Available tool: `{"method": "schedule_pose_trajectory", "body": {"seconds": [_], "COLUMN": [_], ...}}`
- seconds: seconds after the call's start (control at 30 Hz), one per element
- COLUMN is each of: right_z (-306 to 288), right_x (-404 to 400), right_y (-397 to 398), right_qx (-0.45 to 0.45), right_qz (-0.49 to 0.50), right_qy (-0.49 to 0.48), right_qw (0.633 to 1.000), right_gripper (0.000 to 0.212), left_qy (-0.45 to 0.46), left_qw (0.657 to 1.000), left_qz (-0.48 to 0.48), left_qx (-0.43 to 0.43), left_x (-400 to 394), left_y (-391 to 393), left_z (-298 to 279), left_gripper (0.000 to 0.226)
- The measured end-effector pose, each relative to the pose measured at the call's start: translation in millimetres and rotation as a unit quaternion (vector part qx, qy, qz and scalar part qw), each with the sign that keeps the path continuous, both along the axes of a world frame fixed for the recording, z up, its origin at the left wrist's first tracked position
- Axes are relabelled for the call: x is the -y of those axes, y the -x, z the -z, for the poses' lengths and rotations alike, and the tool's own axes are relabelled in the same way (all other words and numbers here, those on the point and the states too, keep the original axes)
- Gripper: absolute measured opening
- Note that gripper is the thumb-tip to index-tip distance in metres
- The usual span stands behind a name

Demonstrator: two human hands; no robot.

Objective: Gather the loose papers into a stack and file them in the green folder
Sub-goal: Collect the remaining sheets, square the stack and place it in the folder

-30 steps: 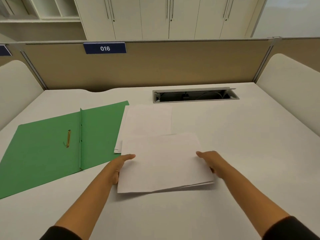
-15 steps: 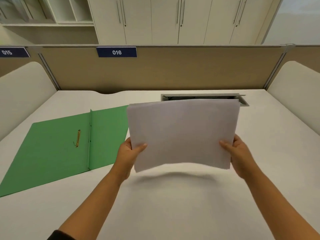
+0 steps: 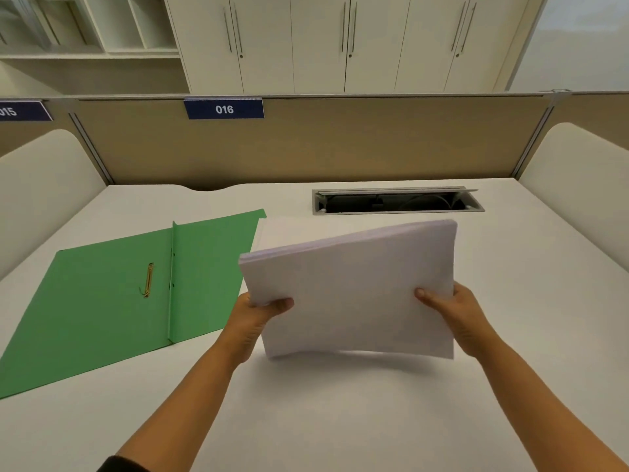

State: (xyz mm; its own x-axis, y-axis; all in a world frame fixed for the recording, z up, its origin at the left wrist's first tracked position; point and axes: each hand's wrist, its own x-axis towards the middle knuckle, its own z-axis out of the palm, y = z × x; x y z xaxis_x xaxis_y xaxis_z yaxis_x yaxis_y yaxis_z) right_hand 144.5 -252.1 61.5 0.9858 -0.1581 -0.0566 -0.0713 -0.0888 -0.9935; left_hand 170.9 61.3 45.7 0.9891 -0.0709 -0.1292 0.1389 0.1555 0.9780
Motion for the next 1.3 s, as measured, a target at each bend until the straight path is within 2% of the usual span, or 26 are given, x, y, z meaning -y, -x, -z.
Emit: {"method": "schedule_pose_trajectory", "body": {"seconds": [0.1,0.13,0.2,0.27,0.33,0.43,0.5,0.57,0.67,0.73,0.8,0.87,0.97,1.03,1.1,1.13,1.2,1.27,1.3], "right_z": [-24.7,-29.8,-34.8,-38.1,-40.0,-46.3,-52.7,-58.3,-60.3,-53.8,-40.8,-20.7,12.8,27.2,33.0,33.5,31.9,30.7,30.8], "right_x": [4.6,7.2,10.8,7.1,-3.5,-28.9,-49.1,-70.0,-97.9,-111.5,-121.4,-128.5,-142.5,-152.8,-161.9,-164.2,-164.1,-156.8,-152.8], "right_y": [-7.7,-12.1,-22.8,-33.4,-45.6,-63.9,-76.0,-88.6,-109.9,-122.9,-130.7,-134.6,-129.3,-124.4,-123.3,-124.0,-126.5,-129.1,-129.0], "right_qx": [-0.020,-0.033,-0.068,-0.107,-0.140,-0.168,-0.165,-0.149,-0.092,-0.022,-0.002,-0.069,-0.237,-0.276,-0.269,-0.267,-0.280,-0.290,-0.299], "right_qz": [-0.056,-0.072,-0.115,-0.167,-0.213,-0.266,-0.296,-0.315,-0.298,-0.210,-0.078,0.003,-0.034,-0.044,-0.040,-0.033,-0.013,-0.004,0.000], "right_qy": [0.044,0.069,0.126,0.176,0.218,0.257,0.295,0.332,0.394,0.414,0.378,0.379,0.432,0.464,0.506,0.498,0.420,0.355,0.333], "right_qw": [0.997,0.994,0.983,0.964,0.942,0.914,0.893,0.877,0.865,0.886,0.922,0.923,0.869,0.841,0.818,0.824,0.863,0.889,0.894], "right_gripper": [0.028,0.019,0.016,0.016,0.015,0.012,0.012,0.016,0.030,0.040,0.049,0.054,0.074,0.081,0.086,0.093,0.108,0.101,0.087], "left_qy": [0.056,0.067,0.078,0.067,0.021,-0.093,-0.116,-0.123,-0.163,-0.185,-0.181,-0.155,-0.120,-0.105,-0.096,-0.091,-0.082,-0.077,-0.074], "left_qw": [0.995,0.992,0.989,0.986,0.980,0.948,0.933,0.938,0.956,0.963,0.966,0.969,0.964,0.958,0.953,0.952,0.950,0.949,0.949], "left_qz": [0.046,0.060,0.067,0.077,0.130,0.252,0.279,0.247,0.152,0.075,0.012,-0.055,-0.156,-0.197,-0.220,-0.228,-0.239,-0.244,-0.244], "left_qx": [-0.075,-0.091,-0.111,-0.130,-0.148,-0.173,-0.197,-0.210,-0.189,-0.184,-0.183,-0.184,-0.177,-0.179,-0.182,-0.183,-0.183,-0.184,-0.185], "left_x": [-9.1,-14.5,-29.1,-46.4,-59.8,-60.6,-52.4,-46.0,-48.7,-60.1,-76.8,-95.0,-114.5,-121.5,-125.2,-125.8,-126.1,-124.6,-123.9], "left_y": [5.7,6.4,5.4,2.8,2.0,6.2,9.8,13.8,19.9,24.7,29.0,33.4,38.6,39.8,39.7,39.5,38.8,38.2,37.8], "left_z": [3.8,5.2,5.4,3.7,-1.0,-8.5,-7.6,-3.5,2.1,5.0,8.9,12.1,14.0,12.4,10.9,10.2,10.2,10.1,10.4], "left_gripper": [0.079,0.086,0.087,0.074,0.063,0.074,0.073,0.068,0.043,0.040,0.037,0.031,0.033,0.036,0.038,0.038,0.039,0.039,0.040]}}
